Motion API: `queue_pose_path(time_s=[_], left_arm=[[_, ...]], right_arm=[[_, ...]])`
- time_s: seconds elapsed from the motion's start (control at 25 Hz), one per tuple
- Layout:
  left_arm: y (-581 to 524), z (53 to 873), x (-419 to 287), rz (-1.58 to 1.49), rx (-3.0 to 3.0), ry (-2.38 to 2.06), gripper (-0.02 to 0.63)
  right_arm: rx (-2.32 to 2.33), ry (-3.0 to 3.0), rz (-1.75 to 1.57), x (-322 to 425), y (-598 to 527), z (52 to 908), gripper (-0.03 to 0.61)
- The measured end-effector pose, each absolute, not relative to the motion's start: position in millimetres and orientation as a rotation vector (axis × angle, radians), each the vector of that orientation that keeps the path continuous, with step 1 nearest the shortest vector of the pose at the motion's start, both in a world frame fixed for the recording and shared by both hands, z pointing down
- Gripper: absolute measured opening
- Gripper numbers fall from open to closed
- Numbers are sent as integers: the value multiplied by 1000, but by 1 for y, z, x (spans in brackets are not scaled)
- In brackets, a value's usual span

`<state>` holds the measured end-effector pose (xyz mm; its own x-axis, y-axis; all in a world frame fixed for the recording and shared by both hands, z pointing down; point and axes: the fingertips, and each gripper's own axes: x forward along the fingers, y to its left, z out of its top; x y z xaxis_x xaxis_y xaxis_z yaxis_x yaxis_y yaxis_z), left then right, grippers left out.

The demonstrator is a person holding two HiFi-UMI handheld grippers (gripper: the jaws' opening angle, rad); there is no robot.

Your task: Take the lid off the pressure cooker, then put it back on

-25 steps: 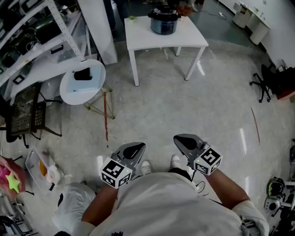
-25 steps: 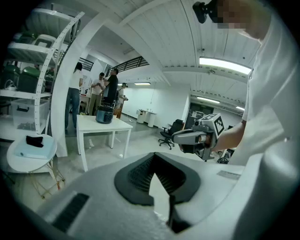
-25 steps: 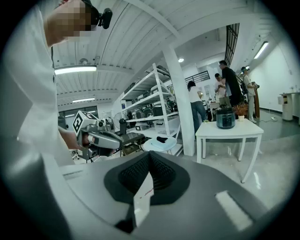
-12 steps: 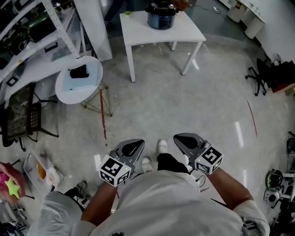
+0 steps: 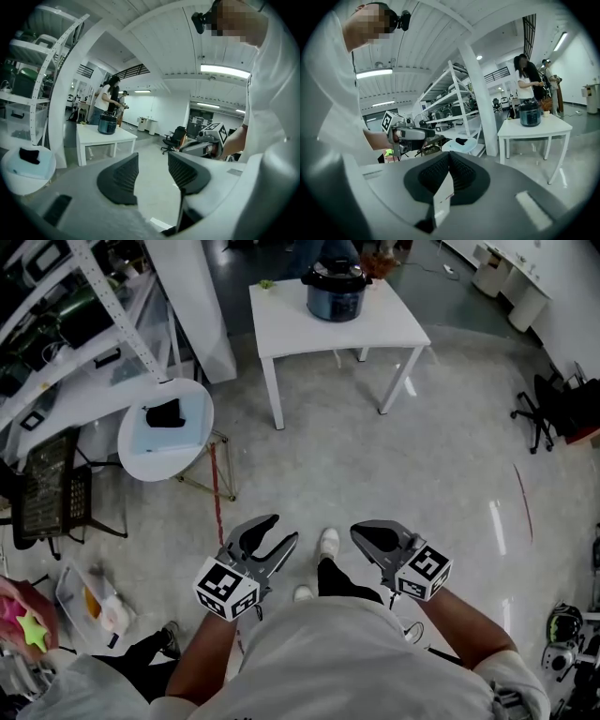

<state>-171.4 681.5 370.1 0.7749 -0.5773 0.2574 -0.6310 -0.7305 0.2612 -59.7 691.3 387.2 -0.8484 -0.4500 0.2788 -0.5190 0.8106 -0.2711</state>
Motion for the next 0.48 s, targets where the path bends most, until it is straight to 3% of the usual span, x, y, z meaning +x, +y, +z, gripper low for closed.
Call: queue_pose_path(time_s=[0.16, 0.48], left_arm=[[616, 356, -159, 222, 2659, -936, 228], [496, 338, -103, 260, 2699, -932, 233]], right_arm=[[742, -2821, 516, -50, 641, 385, 12], [741, -2824, 509, 0, 554, 389, 11]])
